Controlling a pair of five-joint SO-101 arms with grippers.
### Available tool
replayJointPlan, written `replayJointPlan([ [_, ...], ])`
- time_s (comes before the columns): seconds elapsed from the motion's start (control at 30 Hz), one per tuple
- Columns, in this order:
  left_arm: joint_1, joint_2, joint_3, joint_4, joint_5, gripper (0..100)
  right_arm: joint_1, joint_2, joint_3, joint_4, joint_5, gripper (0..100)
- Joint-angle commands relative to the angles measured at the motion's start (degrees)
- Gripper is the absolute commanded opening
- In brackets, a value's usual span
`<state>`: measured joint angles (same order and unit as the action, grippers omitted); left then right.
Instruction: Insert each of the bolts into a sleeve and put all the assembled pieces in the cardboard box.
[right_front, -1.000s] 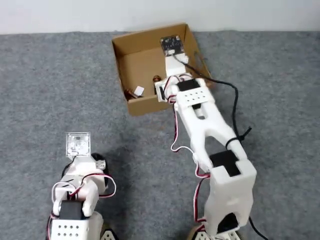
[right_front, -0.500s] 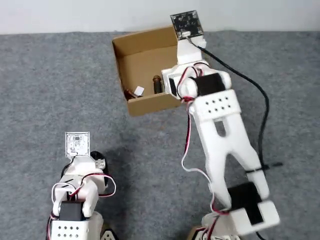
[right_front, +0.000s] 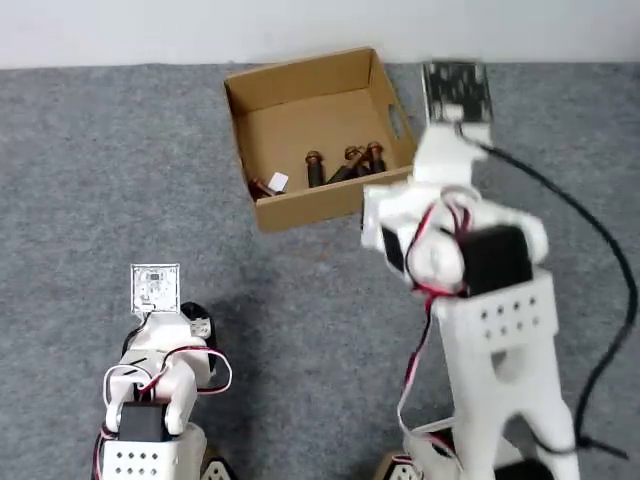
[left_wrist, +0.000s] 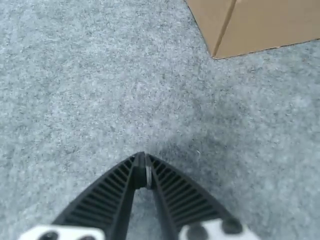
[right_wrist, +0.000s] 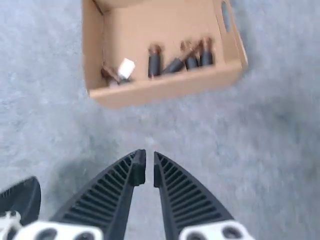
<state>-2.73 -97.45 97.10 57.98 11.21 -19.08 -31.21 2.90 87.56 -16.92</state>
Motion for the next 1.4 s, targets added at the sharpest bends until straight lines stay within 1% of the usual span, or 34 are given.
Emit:
replayJointPlan([
  [0.0, -0.26, -0.62, -0.31, 0.26, -0.09, 0, 3.82, -10.33, 14.86, -4.09, -1.67, 0.8],
  [0.17, -0.26, -0.62, -0.31, 0.26, -0.09, 0, 10.95, -26.95, 37.71, -15.25, -1.32, 0.8],
  [0.3, -0.26, -0.62, -0.31, 0.26, -0.09, 0, 14.46, -38.11, 53.27, -21.23, 3.69, 0.8],
  [0.63, -0.26, -0.62, -0.31, 0.26, -0.09, 0, 14.90, -61.76, 75.69, -27.74, 15.30, 0.8],
  [0.83, -0.26, -0.53, -0.31, 0.26, -0.09, 0, 14.81, -73.27, 85.71, -26.86, 16.44, 0.9],
  [1.07, -0.26, -0.53, -0.31, 0.26, -0.09, 0, 14.81, -72.31, 93.71, -26.24, 16.09, 0.9],
  [1.3, -0.26, -0.53, -0.31, 0.26, -0.09, 0, 15.34, -72.48, 93.45, -19.56, 16.35, 0.9],
  [1.37, -0.26, -0.53, -0.31, 0.26, -0.09, 0, 15.16, -72.57, 93.45, -15.78, 16.35, 0.9],
])
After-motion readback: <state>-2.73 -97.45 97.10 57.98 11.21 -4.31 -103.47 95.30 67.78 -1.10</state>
